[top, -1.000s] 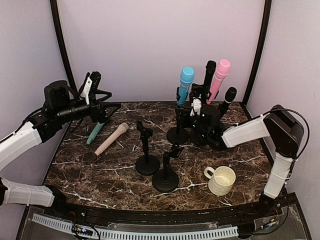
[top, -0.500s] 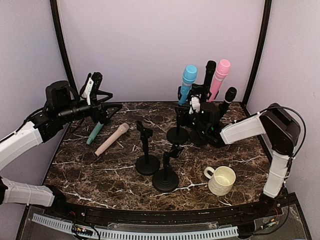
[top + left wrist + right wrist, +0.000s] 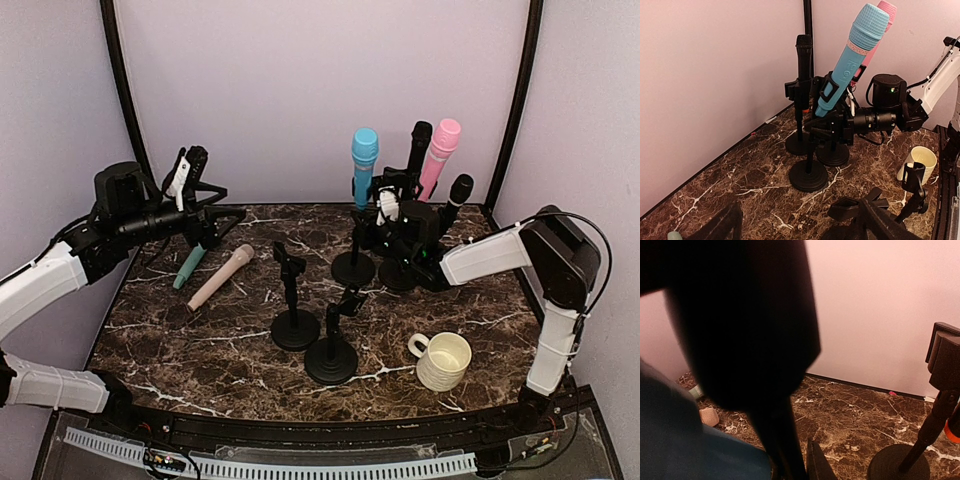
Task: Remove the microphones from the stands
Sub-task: Pick up the microphone stand with the microphone from the center of the board.
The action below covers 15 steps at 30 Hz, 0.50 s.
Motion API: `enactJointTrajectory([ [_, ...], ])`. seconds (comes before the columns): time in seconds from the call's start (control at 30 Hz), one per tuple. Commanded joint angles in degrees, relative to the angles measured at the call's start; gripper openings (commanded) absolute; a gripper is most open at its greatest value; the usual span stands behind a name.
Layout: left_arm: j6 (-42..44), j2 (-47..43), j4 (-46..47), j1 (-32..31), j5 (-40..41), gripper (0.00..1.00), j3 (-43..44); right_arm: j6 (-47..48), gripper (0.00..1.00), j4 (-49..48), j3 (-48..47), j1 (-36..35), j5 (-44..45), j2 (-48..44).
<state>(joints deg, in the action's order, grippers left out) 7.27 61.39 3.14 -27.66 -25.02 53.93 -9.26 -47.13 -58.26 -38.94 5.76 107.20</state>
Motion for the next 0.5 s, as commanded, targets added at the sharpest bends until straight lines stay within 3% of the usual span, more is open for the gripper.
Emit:
enactJointTrajectory([
  [0.0,0.9,0.1,0.2,-0.3,-0.2,0.82,-0.7,2.3,0.05,-1.6,-1.4,0.2,0.4,-0.8],
  [0.1,1.0,0.3,0.2,-0.3,-0.1,0.82,-0.7,3.8,0.00,-0.6,-1.9,0.2,0.4,-1.4],
  [0.47,0.8,0.1,0.9,-0.5,1.6,0.82,-1.3,3.3,0.00,2.7,-4.9,0.0,0.9,-6.0],
])
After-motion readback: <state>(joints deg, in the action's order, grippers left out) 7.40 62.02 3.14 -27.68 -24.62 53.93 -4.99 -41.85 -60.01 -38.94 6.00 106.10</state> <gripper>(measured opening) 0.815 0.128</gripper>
